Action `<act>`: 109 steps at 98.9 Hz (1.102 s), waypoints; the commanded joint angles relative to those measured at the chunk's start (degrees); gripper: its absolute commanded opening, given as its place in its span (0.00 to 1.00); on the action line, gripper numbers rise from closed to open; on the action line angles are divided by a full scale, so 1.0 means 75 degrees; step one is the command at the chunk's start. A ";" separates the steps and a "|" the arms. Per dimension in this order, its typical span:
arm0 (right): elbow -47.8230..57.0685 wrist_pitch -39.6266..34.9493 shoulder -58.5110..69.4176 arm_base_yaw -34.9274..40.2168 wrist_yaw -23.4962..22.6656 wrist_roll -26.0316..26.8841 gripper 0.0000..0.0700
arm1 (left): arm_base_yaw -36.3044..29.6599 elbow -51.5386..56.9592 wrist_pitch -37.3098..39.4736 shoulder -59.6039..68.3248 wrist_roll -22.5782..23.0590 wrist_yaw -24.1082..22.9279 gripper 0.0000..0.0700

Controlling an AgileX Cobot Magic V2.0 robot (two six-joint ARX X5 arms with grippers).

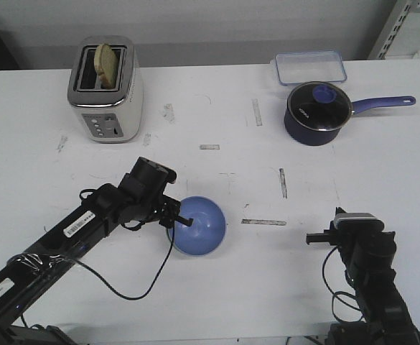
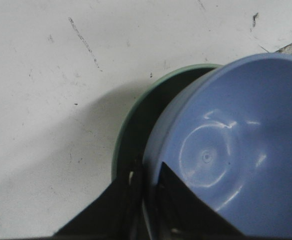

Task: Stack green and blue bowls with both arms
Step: 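Lower the blue bowl into the green bowl, release, and retract the left arm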

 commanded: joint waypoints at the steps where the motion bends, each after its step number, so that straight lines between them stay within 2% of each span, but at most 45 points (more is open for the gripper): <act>1: 0.0047 0.0073 0.0035 0.0006 0.0000 0.0108 0.00 | -0.0047 0.0128 0.0026 0.0093 -0.0041 0.0023 0.07; 14: 0.0047 0.0073 0.0035 0.0006 -0.0003 0.0108 0.00 | -0.0047 0.0128 0.0029 0.0093 -0.0041 0.0023 0.41; 21: 0.0047 0.0073 0.0035 0.0006 -0.0003 0.0108 0.00 | -0.0047 0.0131 0.0029 0.0090 -0.0041 0.0023 0.55; 41: 0.0047 0.0067 0.0035 0.0006 -0.0003 0.0108 0.00 | -0.0041 0.0391 -0.0122 0.0041 -0.0041 -0.0082 0.82; 49: 0.0047 0.0067 0.0035 0.0006 -0.0003 0.0108 0.00 | -0.0041 0.0758 -0.0396 0.0035 0.0026 -0.0286 0.82; 59: 0.0047 0.0067 0.0035 0.0006 -0.0003 0.0108 0.00 | -0.0032 0.1309 -0.0720 0.0035 0.0189 -0.0868 0.81; 63: 0.0047 0.0067 0.0035 0.0006 -0.0003 0.0108 0.00 | -0.0026 0.1536 -0.0848 0.0035 0.0315 -0.1177 0.76; 69: 0.0050 0.0067 0.0035 0.0006 -0.0003 0.0108 0.00 | -0.0009 0.1877 -0.1081 0.0032 0.0527 -0.1699 0.58; 80: 0.0047 0.0070 0.0035 0.0006 -0.0003 0.0108 0.00 | 0.0020 0.2393 -0.1521 0.0003 0.0851 -0.2623 0.13; 85: 0.0047 0.0070 0.0035 0.0006 -0.0003 0.0108 0.00 | 0.0079 0.2559 -0.1705 -0.0032 0.0860 -0.2984 0.00; 109: 0.0047 0.0070 0.0035 0.0006 -0.0003 0.0108 0.00 | 0.0813 0.2495 -0.1842 -0.0819 0.0851 -0.3051 0.00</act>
